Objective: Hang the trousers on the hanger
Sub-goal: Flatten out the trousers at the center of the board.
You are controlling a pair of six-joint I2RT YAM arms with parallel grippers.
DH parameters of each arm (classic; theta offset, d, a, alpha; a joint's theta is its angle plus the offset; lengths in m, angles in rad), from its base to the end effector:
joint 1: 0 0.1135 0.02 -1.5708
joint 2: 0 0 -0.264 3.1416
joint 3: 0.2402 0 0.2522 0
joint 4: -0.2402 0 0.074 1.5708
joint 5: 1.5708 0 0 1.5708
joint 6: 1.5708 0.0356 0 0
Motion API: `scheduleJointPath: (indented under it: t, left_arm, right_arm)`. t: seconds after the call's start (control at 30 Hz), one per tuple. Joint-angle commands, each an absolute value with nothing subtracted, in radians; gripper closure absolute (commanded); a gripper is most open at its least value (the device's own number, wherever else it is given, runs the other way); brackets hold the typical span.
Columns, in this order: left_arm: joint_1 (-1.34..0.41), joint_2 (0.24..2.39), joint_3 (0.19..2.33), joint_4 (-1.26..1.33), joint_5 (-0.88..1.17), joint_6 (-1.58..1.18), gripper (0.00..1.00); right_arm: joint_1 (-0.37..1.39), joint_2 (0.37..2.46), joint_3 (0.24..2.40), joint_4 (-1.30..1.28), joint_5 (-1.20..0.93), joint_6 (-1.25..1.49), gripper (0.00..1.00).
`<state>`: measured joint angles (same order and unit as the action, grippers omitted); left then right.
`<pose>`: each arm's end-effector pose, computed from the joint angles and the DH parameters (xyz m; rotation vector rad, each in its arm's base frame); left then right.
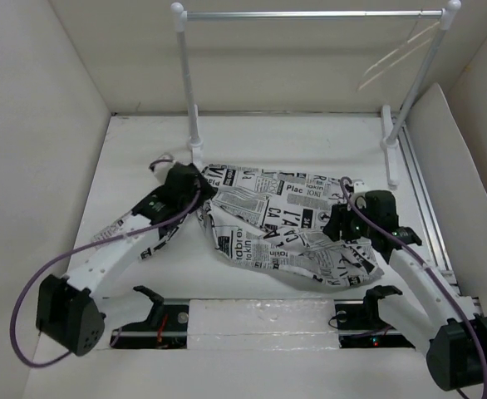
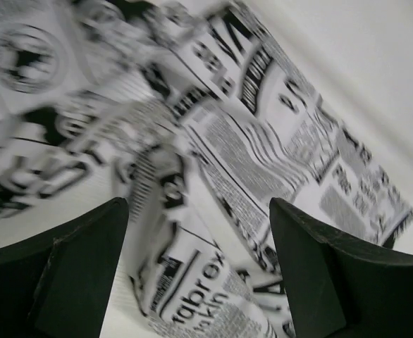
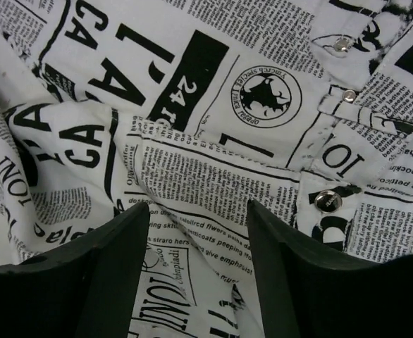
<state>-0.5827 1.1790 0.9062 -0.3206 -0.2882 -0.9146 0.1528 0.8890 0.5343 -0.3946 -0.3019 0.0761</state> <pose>0.2234 -0.1351 0.2888 -0.5268 2.1256 -0.5581 0.1795 0.0384 0.2161 -0.2423 2.3108 0.4657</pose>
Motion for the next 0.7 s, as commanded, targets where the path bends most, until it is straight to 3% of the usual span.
scheduleJointPath:
  t: [0.0,0.1,0.23,0.37,0.53,0.67]
  left_arm:
    - [-0.436,1.023,0.81,-0.344,-0.286,-0.973,0.22]
    - [-0.27,1.003,0.763,-0.385,-0.279,-0.918,0.2]
    - [-0.079,1.019,0.692,-0.433,-0.174,-0.89,0.19]
    - [0.105,0.999,0.602,-0.343,-0.083,-0.853,0.17]
    - [0.106,1.097,0.606,-0.318,-0.094,-0.862,0.17]
    - [0.106,1.216,0.598,-0.246,-0.066,-0.861,0.21]
  right_arm:
    - [0.163,0.885,0.549,-0.425,-0.239,0.063,0.36]
    - [0.102,0.925,0.546,-0.396,-0.213,0.075,0.29]
    - [0.04,0.989,0.578,-0.383,-0.262,0.078,0.27]
    - [-0.032,0.991,0.606,-0.393,-0.12,0.086,0.17]
    - [-0.116,1.119,0.591,-0.348,-0.204,0.106,0.16]
    - [-0.178,1.236,0.558,-0.287,-0.31,0.1,0.22]
